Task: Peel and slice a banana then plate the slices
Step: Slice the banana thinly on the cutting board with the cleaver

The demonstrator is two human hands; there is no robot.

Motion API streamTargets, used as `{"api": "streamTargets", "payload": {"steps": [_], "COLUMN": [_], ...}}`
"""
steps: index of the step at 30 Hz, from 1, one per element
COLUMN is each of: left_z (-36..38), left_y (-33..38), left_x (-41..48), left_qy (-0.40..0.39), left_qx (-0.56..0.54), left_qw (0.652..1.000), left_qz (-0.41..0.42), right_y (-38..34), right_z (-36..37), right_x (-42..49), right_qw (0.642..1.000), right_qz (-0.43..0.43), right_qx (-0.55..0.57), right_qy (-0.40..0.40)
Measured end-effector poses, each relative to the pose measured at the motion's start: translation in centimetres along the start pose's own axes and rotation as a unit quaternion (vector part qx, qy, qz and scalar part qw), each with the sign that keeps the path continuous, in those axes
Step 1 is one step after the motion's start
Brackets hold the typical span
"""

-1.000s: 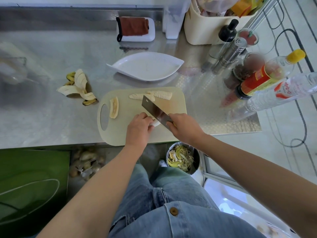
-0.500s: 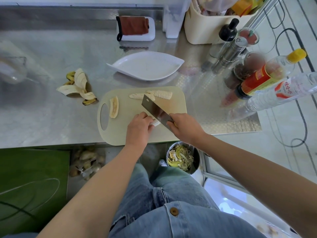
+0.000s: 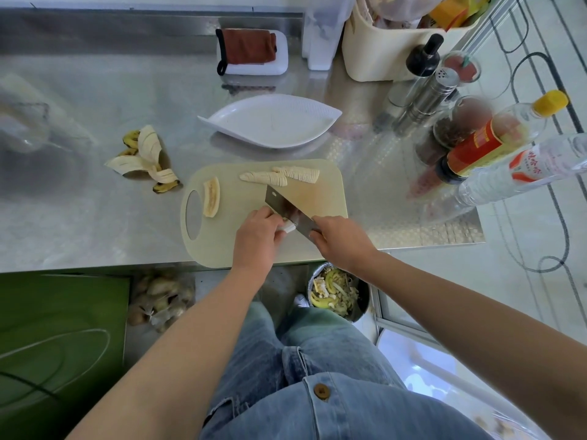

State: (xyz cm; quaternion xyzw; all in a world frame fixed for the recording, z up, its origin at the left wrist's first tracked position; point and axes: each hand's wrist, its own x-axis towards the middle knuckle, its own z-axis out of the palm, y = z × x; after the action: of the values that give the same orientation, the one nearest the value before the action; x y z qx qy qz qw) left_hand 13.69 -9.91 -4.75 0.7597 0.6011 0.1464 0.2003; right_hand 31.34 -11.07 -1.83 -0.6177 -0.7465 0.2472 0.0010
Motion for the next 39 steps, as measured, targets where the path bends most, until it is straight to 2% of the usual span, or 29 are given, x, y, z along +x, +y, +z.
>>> {"api": "streamTargets", "payload": {"steps": [8,26,35,39], "left_z": [-0.1,-0.2,-0.2,-0.2], "left_y": [-0.5,-0.5,-0.4,-0.4], "left_x": [-0.3,-0.2,-0.1,-0.1], "left_qy": [0.004,-0.001,-0.001,-0.002], "left_qx": [-0.015,-0.018,-0.02,-0.017], "left_qw": [1.0,1.0,1.0,1.0], "left_qz": [0.008,0.011,0.009,0.006], "right_y": [-0.3,-0.1,-0.3,-0.6], "right_z": [-0.9,-0.6,-1.3,-1.6], "right_x": [0.1,0.1,0.2,0.2], "right_qw": [0.999,1.0,0.999,0.999], "right_qz": [-0.018,-0.01,-0.021,-0.027], "right_qx": [0.028,-0.003,0.039,0.031], "right_qy": [0.026,-0.007,0.022,0.012]}}
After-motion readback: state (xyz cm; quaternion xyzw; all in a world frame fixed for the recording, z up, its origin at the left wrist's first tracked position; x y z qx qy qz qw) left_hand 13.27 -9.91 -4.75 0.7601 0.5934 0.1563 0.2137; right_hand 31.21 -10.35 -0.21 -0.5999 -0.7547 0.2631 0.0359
